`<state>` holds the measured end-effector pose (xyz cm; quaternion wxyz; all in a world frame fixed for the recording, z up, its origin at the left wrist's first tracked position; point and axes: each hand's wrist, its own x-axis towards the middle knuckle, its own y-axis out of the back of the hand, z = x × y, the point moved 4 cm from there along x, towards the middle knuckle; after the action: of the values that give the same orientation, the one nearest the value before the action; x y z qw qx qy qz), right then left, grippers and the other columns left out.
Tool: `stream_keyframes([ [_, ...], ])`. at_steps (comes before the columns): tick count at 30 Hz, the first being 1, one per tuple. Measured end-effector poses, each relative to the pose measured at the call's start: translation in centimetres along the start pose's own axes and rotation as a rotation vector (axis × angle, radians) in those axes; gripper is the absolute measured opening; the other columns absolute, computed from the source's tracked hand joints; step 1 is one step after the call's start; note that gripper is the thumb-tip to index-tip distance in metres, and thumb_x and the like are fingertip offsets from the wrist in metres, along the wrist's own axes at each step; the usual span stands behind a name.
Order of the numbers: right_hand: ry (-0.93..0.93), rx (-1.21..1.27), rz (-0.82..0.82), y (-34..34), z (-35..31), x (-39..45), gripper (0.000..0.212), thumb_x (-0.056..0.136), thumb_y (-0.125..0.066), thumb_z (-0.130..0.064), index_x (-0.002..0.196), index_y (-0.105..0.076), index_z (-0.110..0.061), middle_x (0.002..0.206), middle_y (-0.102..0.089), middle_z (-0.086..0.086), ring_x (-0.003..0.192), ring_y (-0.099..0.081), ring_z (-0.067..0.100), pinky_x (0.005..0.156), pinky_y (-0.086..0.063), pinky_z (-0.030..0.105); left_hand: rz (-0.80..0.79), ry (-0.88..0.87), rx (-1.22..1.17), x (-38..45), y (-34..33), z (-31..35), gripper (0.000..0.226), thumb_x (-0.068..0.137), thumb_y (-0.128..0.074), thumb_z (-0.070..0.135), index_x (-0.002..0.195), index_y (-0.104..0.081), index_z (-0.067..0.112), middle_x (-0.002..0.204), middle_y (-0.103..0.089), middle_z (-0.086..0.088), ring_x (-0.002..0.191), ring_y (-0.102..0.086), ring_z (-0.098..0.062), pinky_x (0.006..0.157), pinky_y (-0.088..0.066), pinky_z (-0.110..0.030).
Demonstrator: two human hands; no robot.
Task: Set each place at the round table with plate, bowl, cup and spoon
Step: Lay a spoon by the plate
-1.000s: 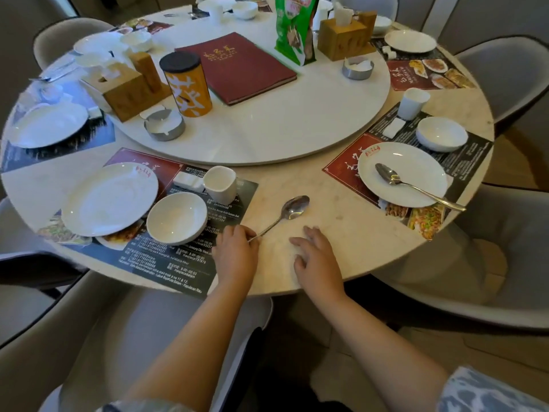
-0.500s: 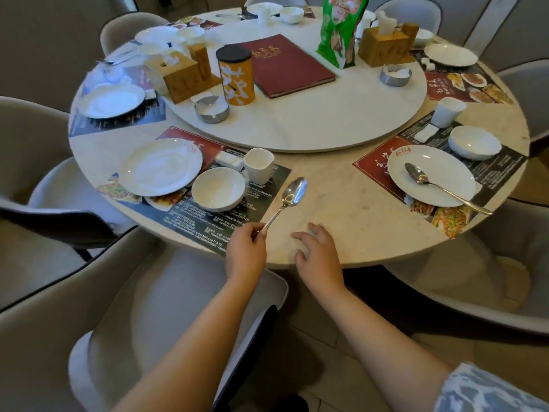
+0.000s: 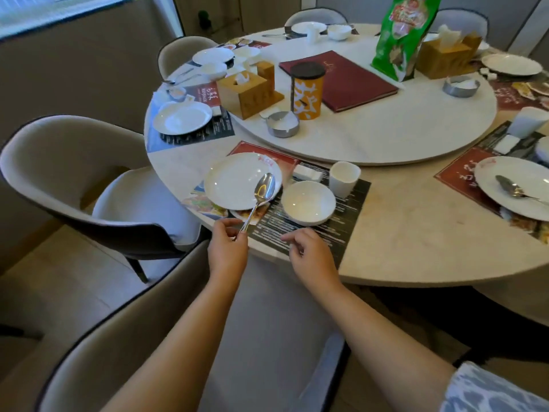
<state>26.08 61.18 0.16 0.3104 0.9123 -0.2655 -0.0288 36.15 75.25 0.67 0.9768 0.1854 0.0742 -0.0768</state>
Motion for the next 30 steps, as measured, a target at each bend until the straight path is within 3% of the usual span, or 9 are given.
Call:
stream_keyframes([
  [4, 0.018, 0.003, 0.060, -4.8, -2.8, 2.9, 0.031, 0.084, -0.051, 0.007, 0.105, -0.070, -0.007, 0.114, -0.062, 0.007, 0.108, -0.055, 0.011, 0.089, -0.034, 0.005, -0.063, -0.027, 0.056, 5.2, 2.4, -1.3, 0.014, 0.088, -0.057, 0.011, 0.096, -0.050, 0.021, 0.090, -0.062, -0.003, 0.085, -0.063, -0.029, 0.078, -0.052, -0.042],
  [9, -0.069, -0.040, 0.101, -8.9, -4.1, 6.2, 0.038, 0.085, -0.051, 0.004, 0.119, -0.066, -0.006, 0.140, -0.049, 0.008, 0.131, -0.043, 0.020, 0.105, -0.023, 0.014, -0.145, -0.016, 0.077, 9.1, 2.8, -2.9, 0.020, 0.085, -0.057, 0.012, 0.083, -0.048, 0.030, 0.088, -0.064, -0.001, 0.087, -0.065, -0.030, 0.081, -0.054, -0.046],
  [13, -0.103, -0.097, 0.123, -10.1, -4.0, 7.3, 0.039, 0.086, -0.050, 0.004, 0.121, -0.064, -0.005, 0.142, -0.048, 0.009, 0.132, -0.043, 0.022, 0.105, -0.021, 0.013, -0.179, 0.006, 0.069, 10.9, 2.6, -3.3, 0.019, 0.084, -0.053, 0.011, 0.082, -0.048, 0.029, 0.093, -0.068, -0.011, 0.080, -0.064, -0.029, 0.077, -0.053, -0.044],
  [22, -0.157, -0.084, 0.141, -10.6, -3.4, 7.3, 0.040, 0.086, -0.048, 0.005, 0.121, -0.065, -0.007, 0.142, -0.049, 0.007, 0.132, -0.044, 0.018, 0.105, -0.022, 0.011, -0.196, 0.033, -0.033, 12.4, 2.4, -2.9, 0.013, 0.091, -0.053, 0.008, 0.093, -0.051, 0.021, 0.087, -0.064, -0.005, 0.063, -0.061, -0.012, 0.068, -0.049, -0.034],
  [26, -0.160, -0.076, 0.125, -10.5, -3.8, 7.1, 0.040, 0.086, -0.049, 0.005, 0.120, -0.065, -0.007, 0.144, -0.048, 0.006, 0.132, -0.044, 0.018, 0.102, -0.019, 0.008, -0.239, 0.043, -0.035, 12.2, 2.5, -2.3, 0.013, 0.090, -0.053, 0.010, 0.092, -0.051, 0.023, 0.086, -0.063, -0.002, 0.071, -0.065, -0.014, 0.067, -0.053, -0.032],
  [30, -0.158, -0.072, 0.147, -10.3, -4.3, 6.9, 0.039, 0.086, -0.049, 0.004, 0.118, -0.066, -0.009, 0.142, -0.049, 0.006, 0.131, -0.043, 0.018, 0.103, -0.022, 0.011, -0.244, 0.005, 0.039, 12.1, 3.3, -2.1, 0.016, 0.088, -0.053, 0.012, 0.093, -0.054, 0.026, 0.089, -0.065, -0.002, 0.083, -0.066, -0.022, 0.079, -0.056, -0.041],
])
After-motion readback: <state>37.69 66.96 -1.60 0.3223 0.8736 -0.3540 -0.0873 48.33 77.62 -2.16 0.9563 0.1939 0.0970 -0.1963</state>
